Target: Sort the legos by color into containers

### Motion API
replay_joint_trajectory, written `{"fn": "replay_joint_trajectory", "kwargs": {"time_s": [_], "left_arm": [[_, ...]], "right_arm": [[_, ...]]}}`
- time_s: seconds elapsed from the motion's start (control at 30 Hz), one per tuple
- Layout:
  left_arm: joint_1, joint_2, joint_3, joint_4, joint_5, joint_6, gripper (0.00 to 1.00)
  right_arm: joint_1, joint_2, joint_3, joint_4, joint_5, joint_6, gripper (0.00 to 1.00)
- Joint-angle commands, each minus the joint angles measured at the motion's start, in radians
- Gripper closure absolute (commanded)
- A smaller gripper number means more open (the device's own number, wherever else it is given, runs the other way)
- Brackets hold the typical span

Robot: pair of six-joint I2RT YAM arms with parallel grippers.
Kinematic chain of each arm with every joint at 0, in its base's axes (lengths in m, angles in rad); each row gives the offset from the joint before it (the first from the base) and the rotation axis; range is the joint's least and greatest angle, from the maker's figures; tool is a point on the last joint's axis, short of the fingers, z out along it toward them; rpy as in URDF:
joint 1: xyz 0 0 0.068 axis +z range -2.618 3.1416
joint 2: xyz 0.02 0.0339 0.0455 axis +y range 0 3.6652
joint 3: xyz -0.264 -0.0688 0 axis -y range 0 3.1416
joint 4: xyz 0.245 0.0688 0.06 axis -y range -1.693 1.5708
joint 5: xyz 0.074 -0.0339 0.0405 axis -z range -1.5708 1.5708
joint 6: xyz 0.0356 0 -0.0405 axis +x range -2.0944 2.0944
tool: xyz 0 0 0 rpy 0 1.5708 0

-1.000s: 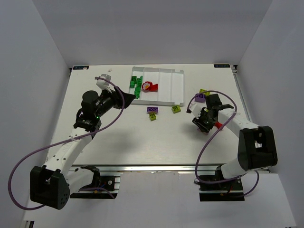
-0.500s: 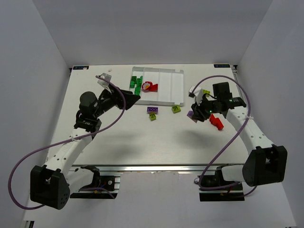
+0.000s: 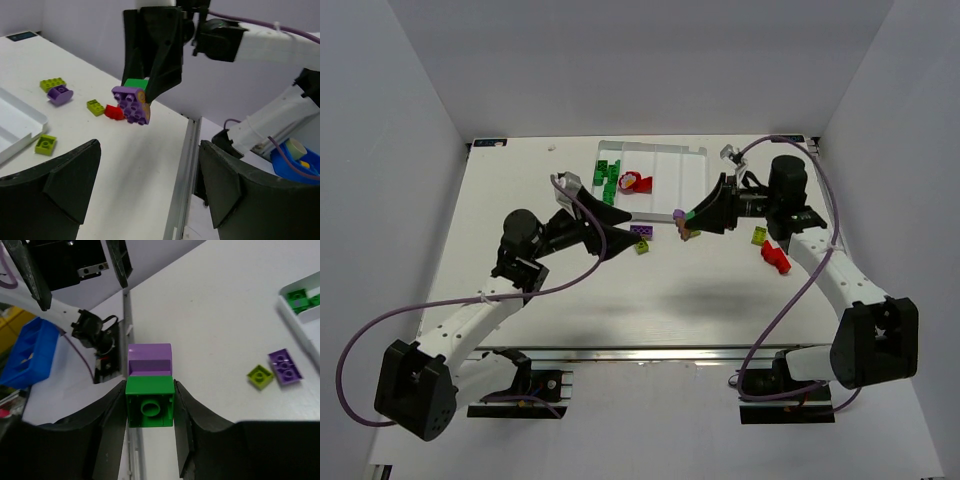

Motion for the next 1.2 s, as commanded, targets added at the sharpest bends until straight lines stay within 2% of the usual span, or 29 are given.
{"fn": "replay_joint_trajectory", "kwargs": {"time_s": [0.0, 0.4, 1.17], "left_arm": [[-0.035, -0.002, -0.021, 0.068, 0.043, 0.008, 0.11], [-0.084, 0.087, -0.038, 0.123, 0.048, -0.027, 0.11], [-0.158, 0.119, -0.035, 0.121, 0.063, -0.032, 0.11]], "right_arm": [[0.031, -0.019, -0.087, 0.379, -0.117, 0.335, 1.00], [0.094, -0.183, -0.255, 0.540, -0.097, 0.321, 1.00], [0.154, -0.131, -0.318, 0.633, -0.060, 0.320, 1.00]]}}
